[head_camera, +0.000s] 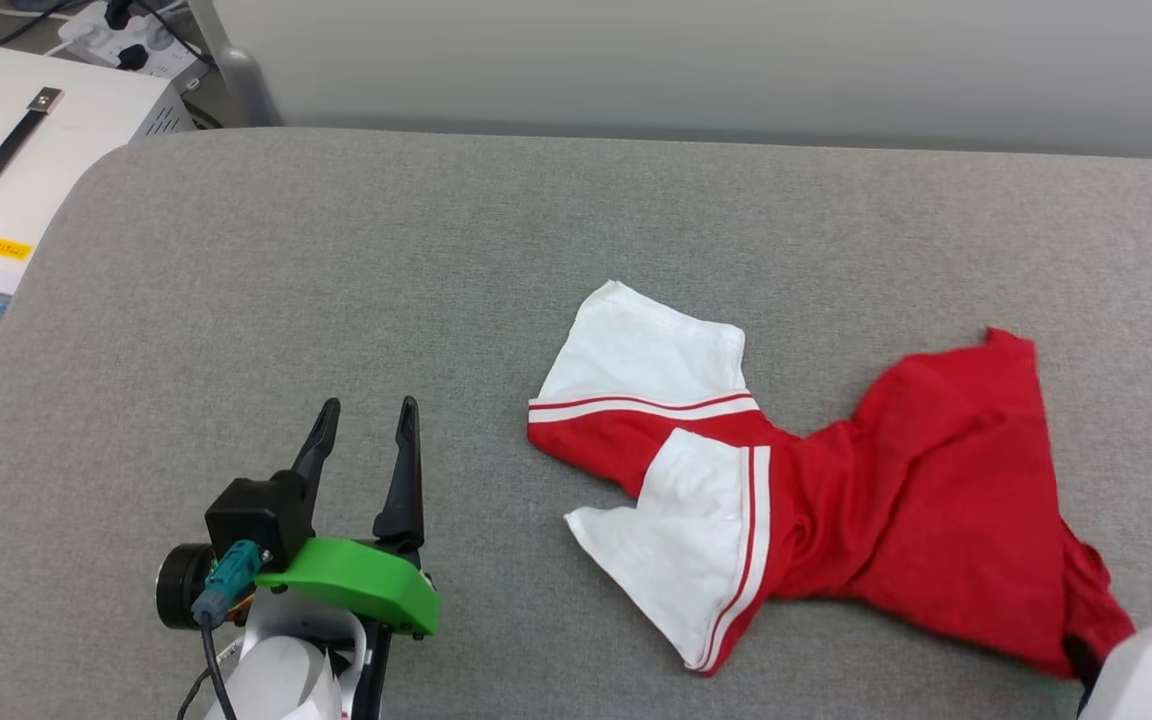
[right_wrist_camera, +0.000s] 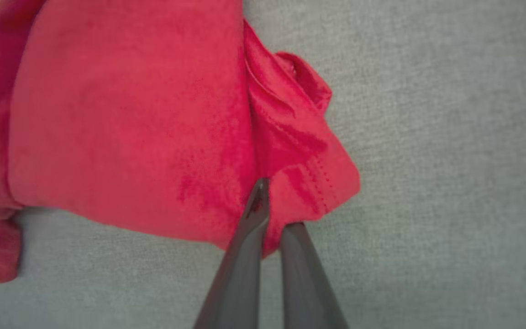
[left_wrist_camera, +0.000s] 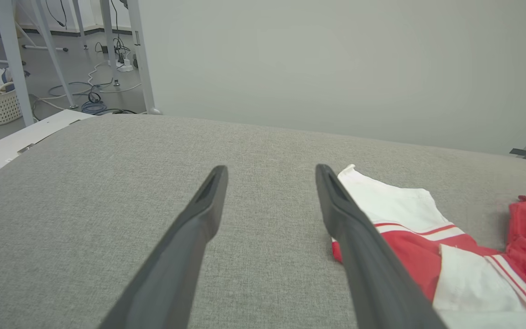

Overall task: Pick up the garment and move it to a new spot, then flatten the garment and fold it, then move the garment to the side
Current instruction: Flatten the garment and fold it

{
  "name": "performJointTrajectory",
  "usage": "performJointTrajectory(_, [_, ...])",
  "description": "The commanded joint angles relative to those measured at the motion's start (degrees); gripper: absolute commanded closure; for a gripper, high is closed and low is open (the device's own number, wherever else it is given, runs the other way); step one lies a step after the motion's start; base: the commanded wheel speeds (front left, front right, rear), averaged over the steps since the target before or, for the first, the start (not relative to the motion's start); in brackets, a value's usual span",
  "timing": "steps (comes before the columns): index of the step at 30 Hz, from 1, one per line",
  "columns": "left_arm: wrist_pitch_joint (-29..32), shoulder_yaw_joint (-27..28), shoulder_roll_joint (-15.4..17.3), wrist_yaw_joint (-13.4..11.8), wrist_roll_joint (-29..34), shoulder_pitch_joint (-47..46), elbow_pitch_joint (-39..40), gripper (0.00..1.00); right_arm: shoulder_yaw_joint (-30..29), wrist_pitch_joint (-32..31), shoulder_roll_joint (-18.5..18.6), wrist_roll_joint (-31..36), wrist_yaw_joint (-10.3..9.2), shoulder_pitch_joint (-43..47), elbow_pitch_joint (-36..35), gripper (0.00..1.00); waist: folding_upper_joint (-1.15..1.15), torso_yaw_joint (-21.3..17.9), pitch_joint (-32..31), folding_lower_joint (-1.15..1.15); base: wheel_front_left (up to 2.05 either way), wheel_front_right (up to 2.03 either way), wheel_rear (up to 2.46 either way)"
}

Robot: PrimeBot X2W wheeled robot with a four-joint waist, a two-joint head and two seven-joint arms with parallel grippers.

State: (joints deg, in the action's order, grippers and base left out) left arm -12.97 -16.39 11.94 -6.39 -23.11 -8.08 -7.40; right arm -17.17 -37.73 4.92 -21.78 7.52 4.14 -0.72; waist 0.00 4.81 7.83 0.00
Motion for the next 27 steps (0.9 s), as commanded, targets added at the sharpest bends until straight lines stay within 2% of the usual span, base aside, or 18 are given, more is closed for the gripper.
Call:
performJointTrajectory(1, [0.27,0.00,0.45,-0.39,0.11,0.89,0.04,0.00,-0.35,-0.71,-0.62,0.52,-0.03,2.17,-0.67,1.00,0.00,-0.59,-0.48,0.00,0.00,0.00,0.00])
performJointTrajectory(6, [0.90,-0.22,0.85,-0.62,-0.06,1.69,0.13,0.00,1.19,-2.27,-1.96,-1.86,-0.03,8.68,-0.17,1.00,0.00,-0.90,-1.30,0.00,0.00,0.00,0.00])
performJointTrajectory(7, [0.99,-0.26,0.92,-0.68,-0.09,1.82,0.13,0.00,1.81,-1.86,-1.98,-3.13,-0.03,9.37,0.21,0.41,0.00,-0.94,-1.53,0.00,0.00,0.00,0.00])
performJointTrajectory(8, [1.08,-0.28,0.98,-0.73,-0.13,1.94,0.12,0.00,2.24,-0.97,-2.00,-3.67,-0.03,9.62,0.29,0.00,0.00,-0.98,-1.70,0.00,0.00,0.00,0.00])
performJointTrajectory(14, [1.44,-0.42,1.35,-1.03,-0.36,2.76,0.31,0.00,2.57,10.96,-2.02,-4.43,-0.03,7.42,-1.13,0.00,0.00,-0.99,-2.84,0.00,0.00,0.00,0.00])
performJointTrajectory(19, [1.38,-0.31,1.47,-1.54,-0.52,3.23,0.82,0.00,2.12,21.38,-2.03,-1.59,-0.03,4.06,-2.72,0.00,0.00,-0.73,-3.08,0.00,0.00,0.00,0.00])
performJointTrajectory(22, [1.22,-0.24,1.36,-1.78,-0.63,3.12,1.24,0.00,3.21,24.22,-2.03,0.26,-0.03,1.16,-2.82,0.00,0.00,-0.38,-2.54,0.00,0.00,0.00,0.00])
performJointTrajectory(27, [0.68,-0.15,1.02,-1.94,-0.71,2.11,1.93,0.00,6.59,22.88,-0.90,1.73,-0.03,-7.08,0.65,0.00,0.00,0.77,-0.48,0.00,0.00,0.00,0.00])
